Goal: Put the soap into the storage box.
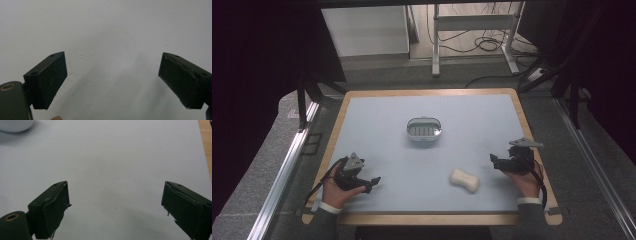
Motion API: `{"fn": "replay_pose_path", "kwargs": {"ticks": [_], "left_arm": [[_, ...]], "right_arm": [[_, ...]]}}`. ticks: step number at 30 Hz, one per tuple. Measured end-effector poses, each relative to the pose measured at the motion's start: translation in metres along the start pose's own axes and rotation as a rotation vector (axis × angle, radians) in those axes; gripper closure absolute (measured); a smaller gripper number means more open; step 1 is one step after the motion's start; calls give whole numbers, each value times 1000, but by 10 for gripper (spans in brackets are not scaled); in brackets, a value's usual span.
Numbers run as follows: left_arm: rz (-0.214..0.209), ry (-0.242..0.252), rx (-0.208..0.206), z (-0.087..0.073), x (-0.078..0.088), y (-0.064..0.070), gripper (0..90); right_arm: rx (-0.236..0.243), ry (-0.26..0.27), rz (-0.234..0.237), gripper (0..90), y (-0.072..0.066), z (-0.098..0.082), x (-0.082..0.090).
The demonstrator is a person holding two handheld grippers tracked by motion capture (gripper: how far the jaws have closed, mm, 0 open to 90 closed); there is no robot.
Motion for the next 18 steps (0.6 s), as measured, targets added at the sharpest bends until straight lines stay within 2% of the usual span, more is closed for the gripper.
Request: {"fn": "replay_pose_path", "kwargs": {"ticks": [3,6,9,14,18], "left_arm": [[-4,-2,-3,0,-2,0,87],[-8,-1,-3,1,-2,1,87],[-5,-1,-4,0,-1,1,87],[-6,6,2,1,0,-1,88],[-9,12,10,2,0,-2,88]], "right_arm": [[6,-1,18,100,-1,0,1],[21,-7,0,100,-2,-1,2],[49,-16,-39,103,-1,-2,4],[62,-14,-52,114,1,-3,6],[59,-4,-29,119,3,-2,8]]}}
Point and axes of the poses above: each handheld gripper's, and its own axes: x roughly backward along the jaws, z roughly out of its top, y roughly to its right, the point moved 4 cm from there along -x, roughly forward along the jaws, and after that the axes turned 10 degrees about -y, right-handed, at the moved point
